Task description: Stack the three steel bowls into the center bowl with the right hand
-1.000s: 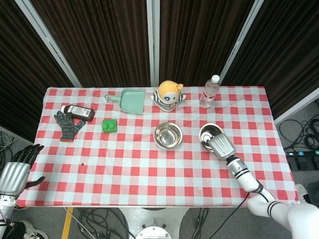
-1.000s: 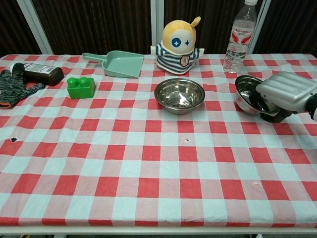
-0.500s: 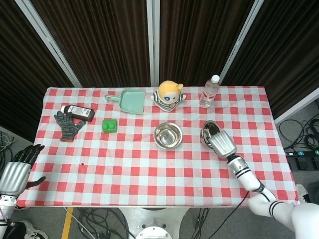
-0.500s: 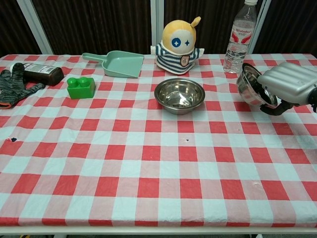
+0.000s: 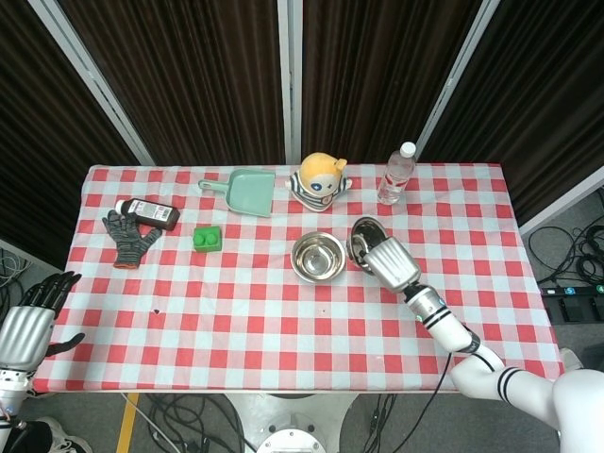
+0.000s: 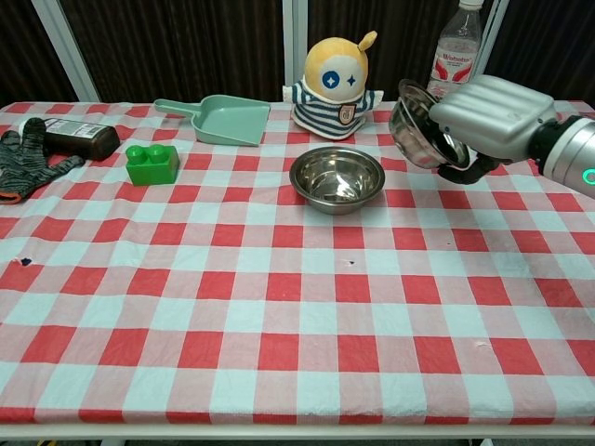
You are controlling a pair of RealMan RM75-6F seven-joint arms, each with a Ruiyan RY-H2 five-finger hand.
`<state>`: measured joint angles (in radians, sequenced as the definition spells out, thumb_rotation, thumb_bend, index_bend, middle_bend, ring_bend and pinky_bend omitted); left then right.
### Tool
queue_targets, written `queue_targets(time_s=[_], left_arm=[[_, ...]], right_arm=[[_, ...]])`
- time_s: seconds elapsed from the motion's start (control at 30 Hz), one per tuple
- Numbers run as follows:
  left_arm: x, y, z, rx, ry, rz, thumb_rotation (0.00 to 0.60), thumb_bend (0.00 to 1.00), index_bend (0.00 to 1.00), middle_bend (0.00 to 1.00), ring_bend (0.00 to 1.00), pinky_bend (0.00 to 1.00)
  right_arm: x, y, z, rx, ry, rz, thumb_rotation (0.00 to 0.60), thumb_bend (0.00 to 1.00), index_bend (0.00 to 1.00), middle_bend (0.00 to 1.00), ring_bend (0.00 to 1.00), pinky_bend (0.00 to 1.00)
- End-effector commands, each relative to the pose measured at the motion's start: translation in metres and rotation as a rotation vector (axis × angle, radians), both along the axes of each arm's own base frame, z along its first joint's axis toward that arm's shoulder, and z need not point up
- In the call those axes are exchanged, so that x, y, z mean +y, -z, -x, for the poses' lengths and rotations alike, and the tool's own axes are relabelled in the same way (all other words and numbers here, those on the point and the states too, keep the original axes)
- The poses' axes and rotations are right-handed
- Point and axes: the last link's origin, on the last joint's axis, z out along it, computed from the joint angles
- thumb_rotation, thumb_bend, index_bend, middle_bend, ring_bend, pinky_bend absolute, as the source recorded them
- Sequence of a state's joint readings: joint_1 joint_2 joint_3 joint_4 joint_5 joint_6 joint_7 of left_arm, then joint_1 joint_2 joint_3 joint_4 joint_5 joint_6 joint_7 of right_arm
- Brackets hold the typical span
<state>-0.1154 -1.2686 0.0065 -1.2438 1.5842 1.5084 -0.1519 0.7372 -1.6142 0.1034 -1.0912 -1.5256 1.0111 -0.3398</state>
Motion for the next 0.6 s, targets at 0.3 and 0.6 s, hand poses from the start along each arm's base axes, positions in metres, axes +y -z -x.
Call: queue_targets(time_s=[0.3, 0.6], left_arm=[[-0.001, -0.003, -0.003, -0.015, 0.011, -0.001, 0.6, 0.04, 0.15, 0.2, 0.13, 0.22], [-0.002, -0.007, -0.002, -0.023, 0.008, -0.011, 0.6, 0.03, 0.15, 0.2, 0.13, 0.22]], right_arm=[[-0.009, 0.025, -0.05, 0.027, -0.069, -0.058, 0.6, 0.38, 0.69, 0.62, 0.81, 0.76], [-0.018, 0.048, -0.062, 0.07, -0.065, -0.087, 0.6, 0.38, 0.69, 0.62, 0.81, 0.76]])
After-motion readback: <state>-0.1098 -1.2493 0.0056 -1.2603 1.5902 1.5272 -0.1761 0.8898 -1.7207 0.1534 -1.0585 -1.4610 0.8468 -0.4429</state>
